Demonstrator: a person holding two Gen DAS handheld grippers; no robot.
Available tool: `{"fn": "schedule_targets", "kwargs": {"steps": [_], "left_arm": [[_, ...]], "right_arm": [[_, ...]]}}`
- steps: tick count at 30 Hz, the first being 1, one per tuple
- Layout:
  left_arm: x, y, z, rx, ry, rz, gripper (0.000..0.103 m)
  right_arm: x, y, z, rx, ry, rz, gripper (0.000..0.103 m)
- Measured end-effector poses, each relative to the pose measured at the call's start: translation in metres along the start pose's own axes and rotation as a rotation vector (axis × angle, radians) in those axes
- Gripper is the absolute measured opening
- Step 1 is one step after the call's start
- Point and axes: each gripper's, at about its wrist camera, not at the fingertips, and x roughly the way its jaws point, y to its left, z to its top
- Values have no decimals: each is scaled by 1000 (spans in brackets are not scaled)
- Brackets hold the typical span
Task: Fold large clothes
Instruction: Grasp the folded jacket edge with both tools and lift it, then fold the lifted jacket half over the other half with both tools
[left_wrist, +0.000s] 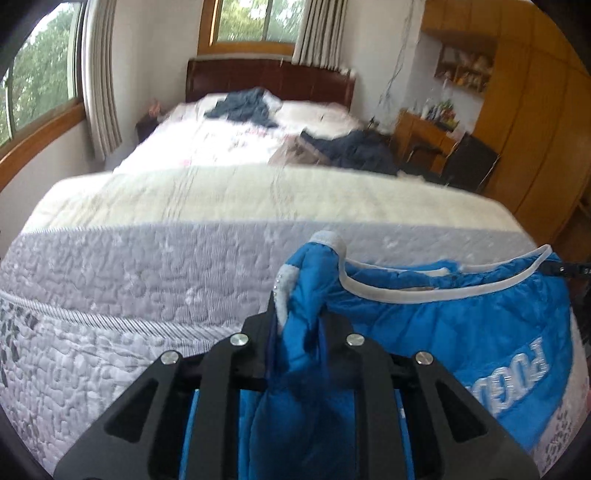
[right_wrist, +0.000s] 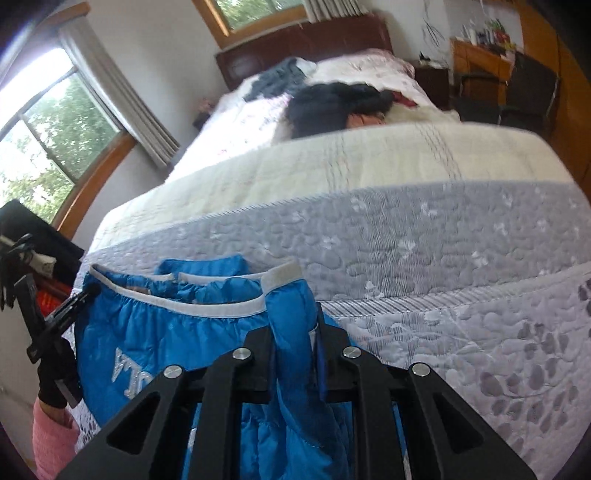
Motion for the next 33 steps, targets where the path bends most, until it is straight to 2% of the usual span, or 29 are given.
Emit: {"fn": "schedule_targets", "kwargs": {"steps": [4,6,11,16,19,24,29,31,33], "left_arm": [[30,8,-5,-18,75,17,23],[40,10,-6,-22,104,27,29],[41,16,-7,-46,131,35,37],[-6,34,-17,-98,98,-7,40],[-45,36,-35,-89,68,-43,43],[-97,27,-87,-47,44,-54,47],[-118,28,-134,-57,46,-54,47],[-115,27,-145,-60,68,-55,45],[-113,27,-151,-50,82,-43,45]], "right_arm": [[34,-14,-5,28,56,-36,16],[43,-18,-10,43,72,-39,16],[51,-29,-17,89,88,-19,24],[10,-31,-30,70,49,-4,45],[-16,-31,-48,40,40,35,45],[-48,-31,-105,15,78,90,50],[-57,-33,-154,0,119,113,48],[-57,-31,-163,1,132,102,30],[-61,-28,-167,-11,124,89,21]]}}
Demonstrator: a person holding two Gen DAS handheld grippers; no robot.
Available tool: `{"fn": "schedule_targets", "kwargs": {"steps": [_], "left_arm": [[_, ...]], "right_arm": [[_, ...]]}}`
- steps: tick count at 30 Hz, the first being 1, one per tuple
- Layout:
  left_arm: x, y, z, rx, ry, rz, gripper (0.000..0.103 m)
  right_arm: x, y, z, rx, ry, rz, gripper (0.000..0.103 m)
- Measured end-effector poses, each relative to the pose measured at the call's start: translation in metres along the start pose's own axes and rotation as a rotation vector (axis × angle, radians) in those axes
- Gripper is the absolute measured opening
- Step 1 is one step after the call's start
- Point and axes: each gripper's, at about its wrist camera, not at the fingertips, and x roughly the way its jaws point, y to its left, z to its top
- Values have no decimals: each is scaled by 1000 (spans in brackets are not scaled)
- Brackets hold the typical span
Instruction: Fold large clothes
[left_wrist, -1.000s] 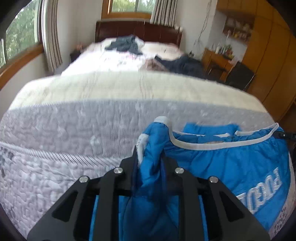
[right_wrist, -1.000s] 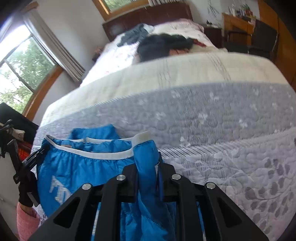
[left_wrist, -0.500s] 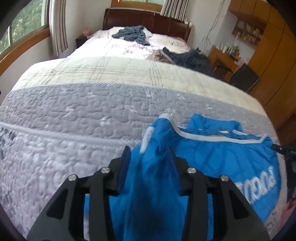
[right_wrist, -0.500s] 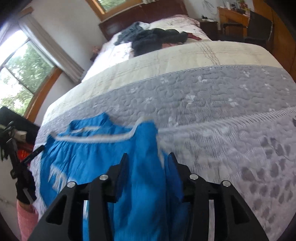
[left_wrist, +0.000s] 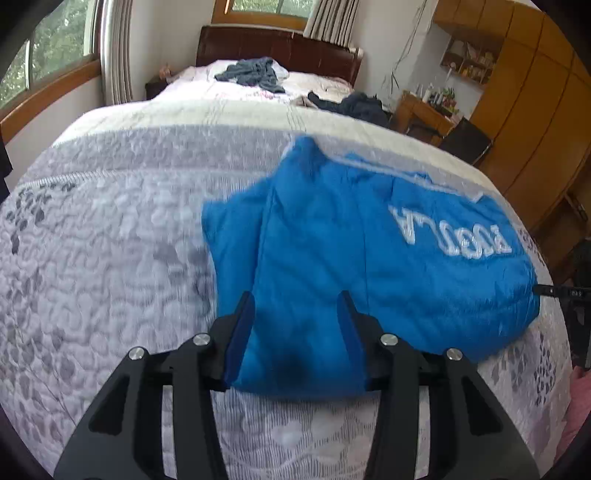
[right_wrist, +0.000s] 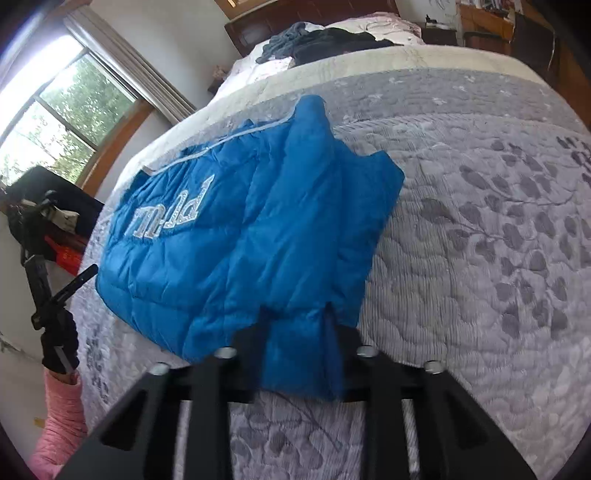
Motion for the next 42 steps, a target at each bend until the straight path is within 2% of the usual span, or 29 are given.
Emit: {"fn": "schedule_targets", "kwargs": {"steps": [4,8,15,18,19,20,21,22,24,25,27,31,34,40,42], "left_arm": [[11,9,-3,-11,16,20,46],[18,18,-7,-46,23,-9,46],[17,21,-11,-78,24,-27,46],[5,26,-7,-95,23,-40,48],[-3,29,-6,-102,6,-51,52],[-8,33,-3,-108,-3,-57,65],[-11,37,-1,-117,-10,-61,74],[-12,40,1,-124,-10,-64,75],[-7,48,8,-138,16,-81,77],[-1,52,10,-146,32,-106,77],[13,62,16,-190,61,-159,77],[42,77,25,-235,90,-227,77],[61,80,29,-243,118,-310,77],[83,71,36,-222,123,-416,77],[90,64,38,-206,130,-421,78]], "right_arm": [[-6,1,-2,-4,-17,-8,13],[19,-8,-8,15,41,-46,12],[19,-6,-9,1,37,-48,14],[5,-6,-9,0,13,-29,24],[-1,-8,-9,3,-3,-14,35],[-7,-9,-9,6,-19,1,42],[-13,-10,-8,10,-38,14,55],[-18,-12,-7,16,-56,19,66],[-28,-20,0,28,-98,34,67],[-29,-25,4,42,-106,69,70],[-27,-32,10,70,-102,128,72],[-9,-41,21,108,-81,161,75],[6,-49,25,139,-65,209,76],[38,-60,33,164,-29,258,77],[46,-60,34,174,-19,277,77]]}}
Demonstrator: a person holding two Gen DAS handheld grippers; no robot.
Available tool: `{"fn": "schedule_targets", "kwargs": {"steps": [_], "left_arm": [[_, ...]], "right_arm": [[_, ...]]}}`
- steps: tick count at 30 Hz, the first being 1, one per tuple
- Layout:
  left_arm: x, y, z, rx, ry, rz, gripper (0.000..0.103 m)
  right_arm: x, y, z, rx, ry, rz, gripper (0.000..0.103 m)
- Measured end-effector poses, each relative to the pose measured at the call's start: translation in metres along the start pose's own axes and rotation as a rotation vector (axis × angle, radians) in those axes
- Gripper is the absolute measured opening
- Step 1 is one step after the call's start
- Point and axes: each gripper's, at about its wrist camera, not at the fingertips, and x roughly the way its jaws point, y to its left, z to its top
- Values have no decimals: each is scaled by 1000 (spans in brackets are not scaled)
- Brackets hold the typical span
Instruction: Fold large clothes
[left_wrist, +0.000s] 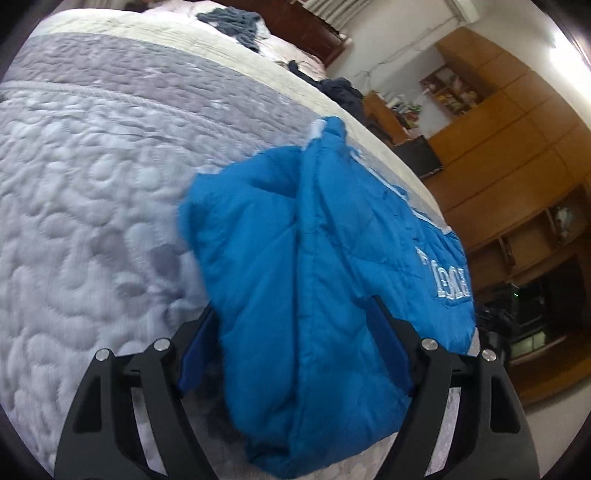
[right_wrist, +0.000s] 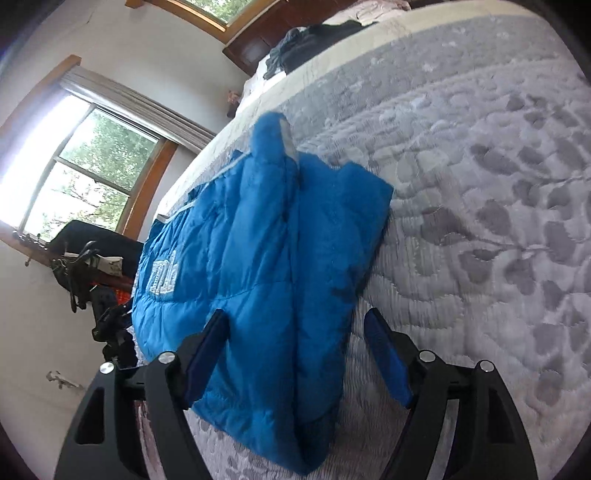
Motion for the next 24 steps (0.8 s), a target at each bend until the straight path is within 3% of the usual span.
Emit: {"fn": "schedule_targets", "kwargs": {"steps": [8,11,13,15,18,24], "left_arm": [[30,-22,12,12,27,15,81],[29,-23,10,-11,7,28,61],[26,-24,8,-21,-7,18,48],[21,-25,7,-35,-20,7,35],[12,-30,4,-36,-40,13,25],[-9,-49,-10,-33,-56,-25,19]], "right_arm": [[32,14,9,-17,16,43,72],[35,23,6,-31,6,30,62],[31,25,4,-30,-3,41,46],[25,28,3,-34,-15,49,36],[13,39,1,-56,-37,48,30],[-21,66,-9,-108,-70,76,26]]}}
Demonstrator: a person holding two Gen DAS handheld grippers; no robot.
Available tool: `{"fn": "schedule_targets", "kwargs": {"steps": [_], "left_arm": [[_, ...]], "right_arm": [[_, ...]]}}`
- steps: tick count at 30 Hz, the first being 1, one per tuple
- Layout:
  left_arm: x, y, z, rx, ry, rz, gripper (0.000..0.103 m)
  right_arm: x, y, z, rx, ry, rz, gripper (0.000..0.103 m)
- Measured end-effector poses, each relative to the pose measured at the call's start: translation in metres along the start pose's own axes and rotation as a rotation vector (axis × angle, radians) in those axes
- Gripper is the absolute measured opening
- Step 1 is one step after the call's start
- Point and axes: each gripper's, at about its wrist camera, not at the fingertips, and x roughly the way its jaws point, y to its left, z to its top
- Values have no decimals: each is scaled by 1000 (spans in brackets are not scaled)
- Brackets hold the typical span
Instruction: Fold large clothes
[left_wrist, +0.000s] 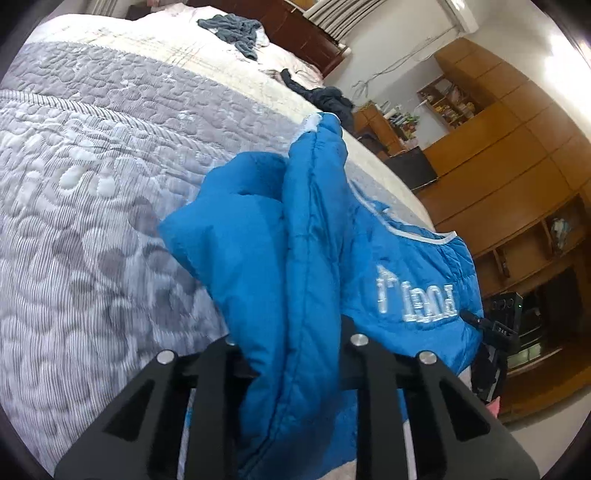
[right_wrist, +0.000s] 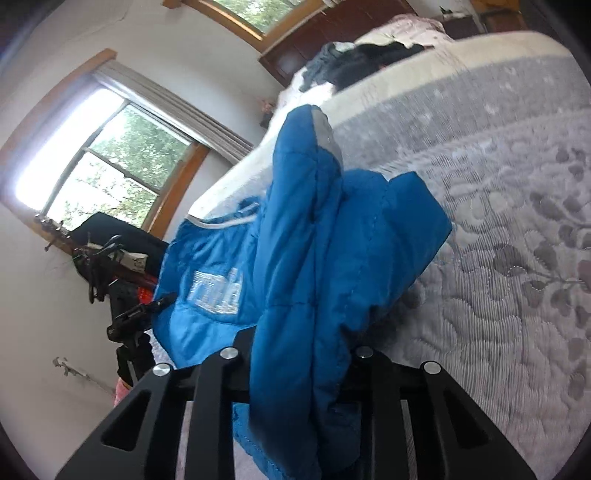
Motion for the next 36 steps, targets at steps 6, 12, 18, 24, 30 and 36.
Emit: {"fn": "schedule_targets", "kwargs": {"steps": [6,12,18,24,30,36], "left_arm": [[-36,-38,-37,56,-1,-44,18],[-81,-61,-97,107,-5,-96,18],[-96,-55,-160,121,31,-87,19],[-75,-16,-184,70,34,-43,22],[-54,11,-194,34,19,-64,36],[-61,10,-194,39,21,-23,47]], "right_arm": [[-44,30,-26,-66,-10,-5,25],[-91,43,-77,-86,-14,5,25],[-114,35,-137,-49,6,-10,26],[-99,10,-160,-3,32,-51,26],[-70,-31,-160,81,60,-75,33],[-69,-43,-162,97,61,-70,48]]}}
